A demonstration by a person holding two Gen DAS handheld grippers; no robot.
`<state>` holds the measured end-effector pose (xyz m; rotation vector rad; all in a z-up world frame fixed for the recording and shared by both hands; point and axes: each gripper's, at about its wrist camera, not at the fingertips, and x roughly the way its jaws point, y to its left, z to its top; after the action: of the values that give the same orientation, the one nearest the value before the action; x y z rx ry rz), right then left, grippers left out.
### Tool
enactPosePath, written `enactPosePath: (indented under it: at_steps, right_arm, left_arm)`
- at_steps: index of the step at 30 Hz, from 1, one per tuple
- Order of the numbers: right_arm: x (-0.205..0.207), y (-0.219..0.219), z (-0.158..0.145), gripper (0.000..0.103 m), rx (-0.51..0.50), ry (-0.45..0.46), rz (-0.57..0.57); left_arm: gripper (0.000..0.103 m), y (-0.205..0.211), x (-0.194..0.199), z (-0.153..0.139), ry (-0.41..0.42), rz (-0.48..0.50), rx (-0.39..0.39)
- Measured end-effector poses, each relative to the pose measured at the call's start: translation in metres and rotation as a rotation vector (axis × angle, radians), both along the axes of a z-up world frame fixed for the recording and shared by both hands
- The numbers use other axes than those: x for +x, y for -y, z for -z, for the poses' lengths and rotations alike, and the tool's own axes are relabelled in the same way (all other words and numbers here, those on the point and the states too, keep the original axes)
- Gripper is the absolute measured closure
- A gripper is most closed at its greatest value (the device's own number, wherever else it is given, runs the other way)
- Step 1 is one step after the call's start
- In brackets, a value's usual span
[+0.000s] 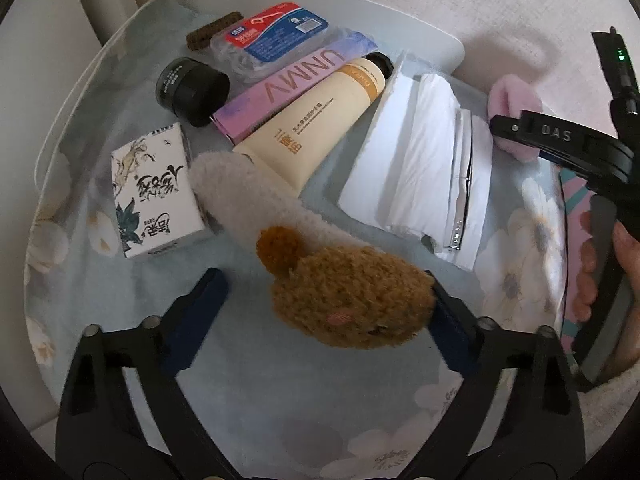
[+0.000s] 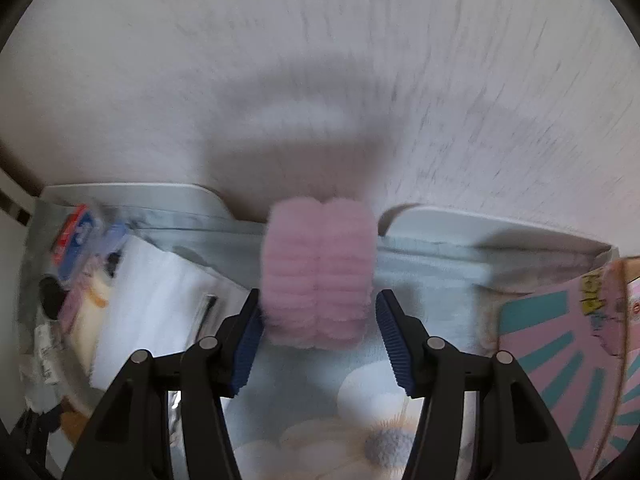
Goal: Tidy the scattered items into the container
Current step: 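Grasp the brown plush toy with left tool while right tool grasps the pink fuzzy band, then lift and carry the plush toy and pink band over the box with both tools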
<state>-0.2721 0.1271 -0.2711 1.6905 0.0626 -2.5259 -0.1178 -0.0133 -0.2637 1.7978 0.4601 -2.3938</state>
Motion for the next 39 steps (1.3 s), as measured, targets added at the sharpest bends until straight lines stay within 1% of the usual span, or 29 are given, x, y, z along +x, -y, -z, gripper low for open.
enactPosePath:
  at_steps: [1, 2, 3, 5, 6, 7, 9, 11, 17, 19, 21, 22, 24, 27, 28, 30, 32, 33, 34, 36, 38, 39]
  right_arm:
    - [-0.001, -0.002, 0.003, 0.051, -0.015, 0.0, 0.001]
    - [-0.001, -0.004, 0.007, 0.051, -0.032, -0.005, 0.006]
    - [0.0, -0.006, 0.007, 0.051, -0.037, -0.026, 0.009]
    - [0.0, -0.008, 0.007, 0.052, -0.042, -0.04, 0.013]
    - [0.0, -0.009, 0.006, 0.063, -0.044, -0.048, 0.014]
    - [0.0, -0.01, 0.006, 0.063, -0.052, -0.046, 0.017]
    - [0.002, -0.015, 0.004, 0.064, -0.078, -0.056, 0.029]
    - [0.006, -0.018, 0.0, 0.064, -0.075, -0.068, 0.031]
    - [0.02, -0.027, -0.017, 0.064, -0.093, -0.098, 0.033]
    - [0.023, -0.03, -0.023, 0.064, -0.103, -0.098, 0.034]
    - [0.029, -0.034, -0.03, 0.064, -0.111, -0.107, 0.035]
    - [0.031, -0.035, -0.035, 0.064, -0.115, -0.111, 0.035]
    - [0.039, -0.038, -0.045, 0.064, -0.128, -0.123, 0.033]
    - [0.055, -0.044, -0.068, 0.064, -0.151, -0.156, 0.032]
    - [0.051, -0.048, -0.077, 0.064, -0.149, -0.173, 0.034]
    - [0.067, -0.059, -0.1, 0.064, -0.162, -0.209, 0.041]
    - [0.083, -0.074, -0.121, 0.064, -0.174, -0.23, 0.049]
    - [0.086, -0.069, -0.128, 0.064, -0.168, -0.239, 0.051]
    - [0.093, -0.076, -0.137, 0.064, -0.157, -0.248, 0.053]
    - [0.109, -0.092, -0.155, 0.064, -0.142, -0.259, 0.062]
    - [0.124, -0.109, -0.169, 0.064, -0.137, -0.251, 0.072]
    - [0.129, -0.114, -0.174, 0.064, -0.126, -0.245, 0.077]
  left_arm:
    - [0.03, -0.001, 0.001, -0.002, -0.006, 0.001, -0.003]
    - [0.038, -0.002, 0.002, -0.003, -0.012, 0.002, -0.003]
    - [0.05, -0.002, 0.003, -0.005, -0.014, 0.004, 0.0]
    - [0.051, -0.003, 0.004, -0.006, -0.006, 0.0, 0.013]
    - [0.053, -0.002, 0.006, -0.007, -0.01, -0.005, 0.021]
    - [0.055, -0.001, 0.007, -0.007, -0.013, -0.01, 0.029]
    - [0.056, 0.002, 0.011, -0.011, -0.025, -0.02, 0.042]
    - [0.057, 0.004, 0.015, -0.016, -0.042, -0.022, 0.042]
    - [0.058, 0.013, 0.025, -0.03, -0.081, -0.003, 0.018]
    - [0.058, 0.018, 0.02, -0.035, -0.092, -0.002, 0.017]
    - [0.058, 0.017, 0.023, -0.044, -0.109, 0.01, 0.003]
    - [0.058, 0.015, 0.016, -0.047, -0.114, 0.013, -0.001]
    - [0.058, 0.013, 0.016, -0.057, -0.131, 0.031, -0.007]
    - [0.058, 0.0, 0.015, -0.074, -0.156, 0.074, -0.033]
    - [0.058, -0.009, 0.013, -0.082, -0.163, 0.1, -0.056]
    - [0.058, -0.019, 0.012, -0.098, -0.186, 0.144, -0.073]
    - [0.058, -0.038, 0.009, -0.121, -0.224, 0.208, -0.096]
    - [0.058, -0.047, 0.008, -0.131, -0.24, 0.235, -0.104]
    - [0.058, -0.053, 0.007, -0.138, -0.253, 0.252, -0.106]
    - [0.058, -0.072, 0.004, -0.156, -0.288, 0.308, -0.118]
    - [0.058, -0.09, 0.0, -0.17, -0.315, 0.354, -0.14]
    - [0.058, -0.1, -0.003, -0.178, -0.333, 0.377, -0.132]
